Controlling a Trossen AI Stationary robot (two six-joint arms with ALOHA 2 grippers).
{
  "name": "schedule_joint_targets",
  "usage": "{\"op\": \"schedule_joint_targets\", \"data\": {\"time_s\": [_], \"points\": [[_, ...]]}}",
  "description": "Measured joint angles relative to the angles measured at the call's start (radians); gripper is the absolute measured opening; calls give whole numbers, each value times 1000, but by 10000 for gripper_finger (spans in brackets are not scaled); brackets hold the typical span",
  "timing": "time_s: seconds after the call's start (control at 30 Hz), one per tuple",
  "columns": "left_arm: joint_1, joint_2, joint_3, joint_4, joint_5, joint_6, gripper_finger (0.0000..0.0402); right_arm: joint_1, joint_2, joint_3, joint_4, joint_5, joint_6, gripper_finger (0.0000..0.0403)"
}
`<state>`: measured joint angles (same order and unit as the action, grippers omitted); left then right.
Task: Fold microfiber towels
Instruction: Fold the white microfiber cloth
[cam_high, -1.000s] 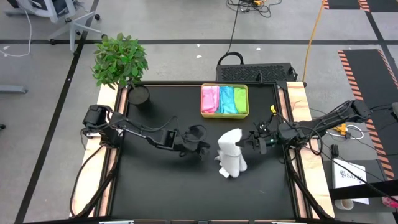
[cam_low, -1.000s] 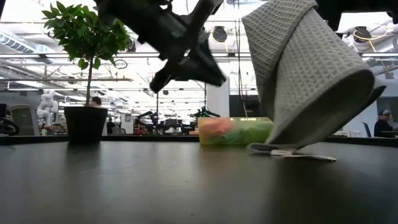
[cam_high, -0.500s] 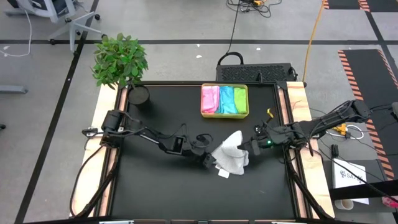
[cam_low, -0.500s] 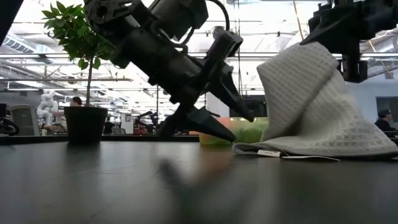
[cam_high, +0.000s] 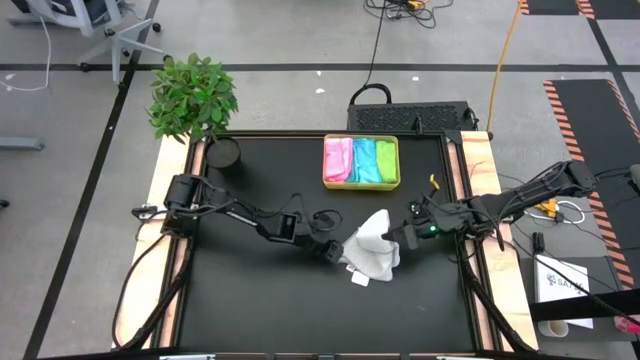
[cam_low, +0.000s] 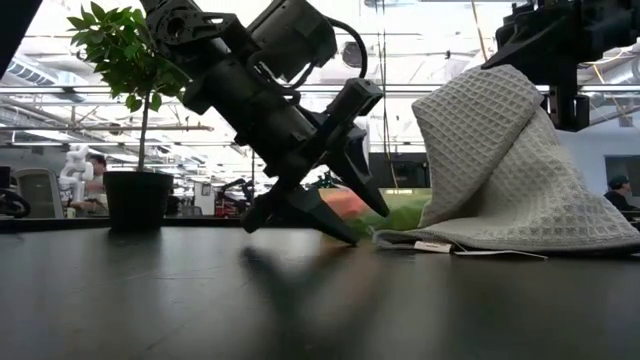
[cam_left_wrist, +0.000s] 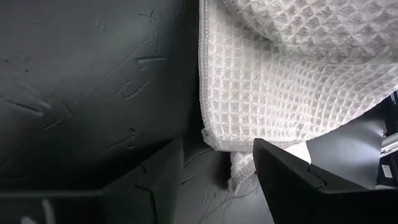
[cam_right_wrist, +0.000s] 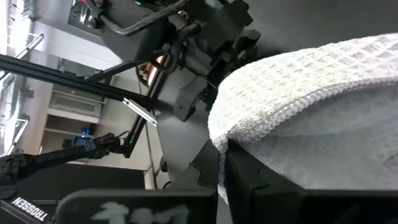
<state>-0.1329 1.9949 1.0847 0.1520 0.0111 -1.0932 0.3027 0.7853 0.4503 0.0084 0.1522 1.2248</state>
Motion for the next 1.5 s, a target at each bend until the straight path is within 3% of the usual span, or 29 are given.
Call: {"op": "schedule_joint_targets", "data": {"time_s": [0.77,0.9,1.1,1.27,1.5], "points": [[-4,37,1,91,-60,-26,194,0,0,0,21,0,-13,1],[-15,42,1,95,-106,-33,144,0,0,0,25,2,-14,1],[-29,45,0,113,-128,28,15,0,0,0,25,4,-14,1],[-30,36,0,117,-144,63,4,0,0,0,25,4,-11,1],[-29,-81,0,78,-198,141,2,0,0,1,25,3,-9,1]]}}
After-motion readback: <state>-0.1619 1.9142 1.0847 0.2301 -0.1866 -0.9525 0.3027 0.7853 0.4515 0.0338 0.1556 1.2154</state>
